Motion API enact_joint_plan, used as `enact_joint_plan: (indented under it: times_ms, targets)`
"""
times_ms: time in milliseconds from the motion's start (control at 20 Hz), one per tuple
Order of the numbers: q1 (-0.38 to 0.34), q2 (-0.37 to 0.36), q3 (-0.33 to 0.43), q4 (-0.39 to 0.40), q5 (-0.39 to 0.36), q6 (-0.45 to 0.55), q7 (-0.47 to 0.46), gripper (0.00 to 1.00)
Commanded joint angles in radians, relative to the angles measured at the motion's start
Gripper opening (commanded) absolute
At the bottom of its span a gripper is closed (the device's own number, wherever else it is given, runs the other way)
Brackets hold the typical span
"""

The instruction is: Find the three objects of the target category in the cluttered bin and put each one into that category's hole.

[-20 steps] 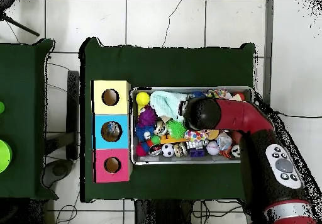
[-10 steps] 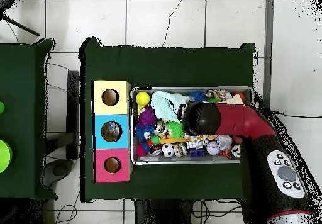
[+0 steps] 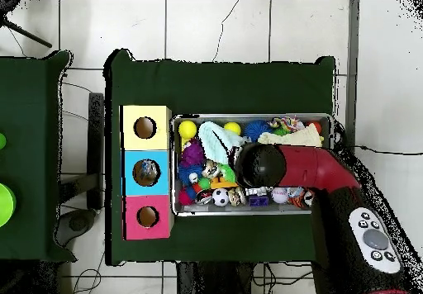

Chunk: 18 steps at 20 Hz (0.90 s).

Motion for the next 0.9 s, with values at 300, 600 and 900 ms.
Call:
enact_joint_plan:
  times_ms: [300, 600, 900]
  targets:
    - [0.012, -0.184, 0.011, 0.204, 0.046, 0.123, -0.006, 0.0]
    - [0.037, -0.313, -0.031, 0.219, 0.05, 0.247, -0.026, 0.0]
    - [0.056, -0.406, -0.053, 0.239, 0.061, 0.346, -0.016, 0.0]
